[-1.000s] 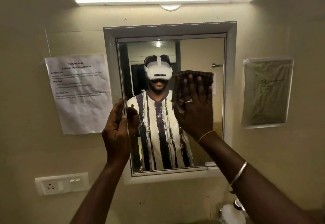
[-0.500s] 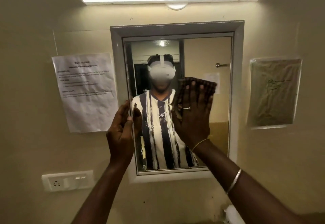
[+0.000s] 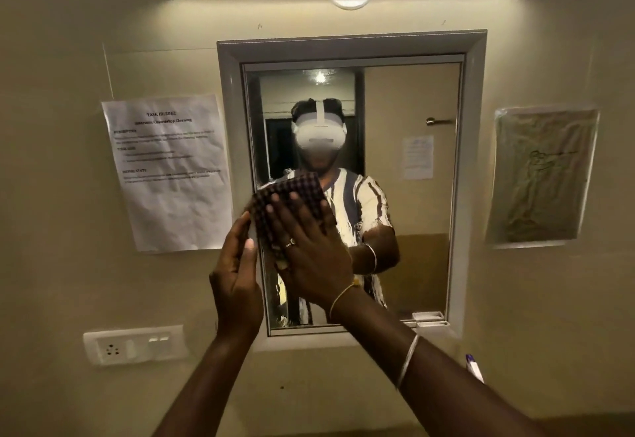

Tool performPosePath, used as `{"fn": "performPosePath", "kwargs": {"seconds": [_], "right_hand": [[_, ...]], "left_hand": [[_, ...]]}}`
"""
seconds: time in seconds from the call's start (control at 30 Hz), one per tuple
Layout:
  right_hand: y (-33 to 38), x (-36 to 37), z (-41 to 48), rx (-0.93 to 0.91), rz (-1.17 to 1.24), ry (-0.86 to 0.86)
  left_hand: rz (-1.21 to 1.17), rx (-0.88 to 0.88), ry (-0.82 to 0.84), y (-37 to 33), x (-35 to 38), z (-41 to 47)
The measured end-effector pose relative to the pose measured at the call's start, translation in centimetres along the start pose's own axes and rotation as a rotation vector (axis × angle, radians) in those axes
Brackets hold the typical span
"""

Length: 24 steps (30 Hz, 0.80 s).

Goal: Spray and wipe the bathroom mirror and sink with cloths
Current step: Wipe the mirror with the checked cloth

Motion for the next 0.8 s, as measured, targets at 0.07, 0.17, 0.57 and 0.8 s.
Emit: {"fn": "performPosePath", "kwargs": {"seconds": [0.07, 0.17, 0.57, 0.8], "right_hand": [[-2.3, -0.7, -1.3, 0.052, 0.017, -0.014], [-6.9, -2.3, -4.0, 0.18, 0.006, -0.089], [-14.3, -3.1, -10.6, 0.614, -0.032, -0.149], [-6.6, -1.0, -7.7, 0.489, 0.066, -0.073]], "left_hand": [[0.012, -0.002, -0.01, 0.1, 0.0, -0.3], [0.03, 0.012, -0.014, 0.4, 0.0, -0.7], [0.067, 0.055, 0.008, 0.5, 0.3, -1.0], [0.036, 0.044, 0.034, 0.6, -0.3, -1.0]]}}
Point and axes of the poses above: each hand's wrist, its own z-axis towards the middle knuckle, its own x-axis out of the palm, y = z × x, the point moved 6 cm from there along z, towards the middle knuckle, and after that the axes turned 4 degrees about x, right-handed, at the moved point
